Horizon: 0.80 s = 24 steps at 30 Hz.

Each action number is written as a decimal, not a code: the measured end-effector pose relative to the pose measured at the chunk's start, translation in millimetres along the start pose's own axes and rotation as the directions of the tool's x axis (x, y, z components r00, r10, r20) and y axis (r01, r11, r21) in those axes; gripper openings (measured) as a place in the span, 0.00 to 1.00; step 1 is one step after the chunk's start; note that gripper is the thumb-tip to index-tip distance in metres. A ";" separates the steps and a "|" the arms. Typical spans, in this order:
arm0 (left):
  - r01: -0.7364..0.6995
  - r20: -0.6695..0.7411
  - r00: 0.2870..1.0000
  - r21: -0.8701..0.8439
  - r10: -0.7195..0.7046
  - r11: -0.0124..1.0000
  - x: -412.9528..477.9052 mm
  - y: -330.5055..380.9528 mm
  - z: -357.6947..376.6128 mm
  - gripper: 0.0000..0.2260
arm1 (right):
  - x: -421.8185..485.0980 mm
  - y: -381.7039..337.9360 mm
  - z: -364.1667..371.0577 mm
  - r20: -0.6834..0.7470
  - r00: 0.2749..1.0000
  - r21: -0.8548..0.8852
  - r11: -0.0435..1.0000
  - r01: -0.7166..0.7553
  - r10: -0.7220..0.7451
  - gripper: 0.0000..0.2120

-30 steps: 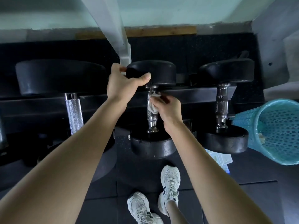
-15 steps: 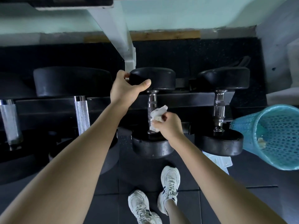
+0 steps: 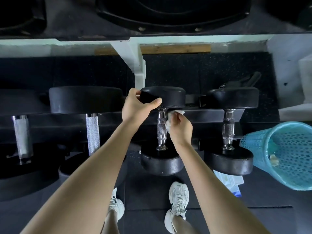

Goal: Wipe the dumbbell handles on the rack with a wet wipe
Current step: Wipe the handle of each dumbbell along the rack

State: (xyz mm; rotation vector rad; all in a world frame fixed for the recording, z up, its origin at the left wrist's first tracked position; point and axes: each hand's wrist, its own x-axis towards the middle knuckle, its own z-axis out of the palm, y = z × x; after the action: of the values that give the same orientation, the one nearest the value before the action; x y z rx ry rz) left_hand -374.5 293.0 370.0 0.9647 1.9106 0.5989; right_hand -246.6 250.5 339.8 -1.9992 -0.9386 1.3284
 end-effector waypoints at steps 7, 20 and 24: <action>-0.032 0.001 1.000 0.042 0.032 0.999 0.6 -1.0 -1.0 0.23 | -0.5 -8.4 -0.4 0.351 0.928 0.548 0.778 -0.308 0.121 0.16; -0.028 0.008 1.000 0.032 0.028 0.999 1.7 -1.1 -2.6 0.27 | -9.8 33.0 -11.3 0.308 0.939 -0.149 0.983 -0.111 0.152 0.04; -0.036 0.021 0.999 0.057 0.035 0.998 -0.3 -1.6 -2.7 0.29 | -8.7 30.1 -17.6 0.383 0.903 -0.419 0.908 -0.020 0.196 0.02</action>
State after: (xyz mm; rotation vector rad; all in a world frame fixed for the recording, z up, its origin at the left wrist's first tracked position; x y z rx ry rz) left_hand -377.4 291.7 370.3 1.0397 1.9055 0.5559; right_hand -225.1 224.3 327.9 -2.1318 -1.4162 1.7930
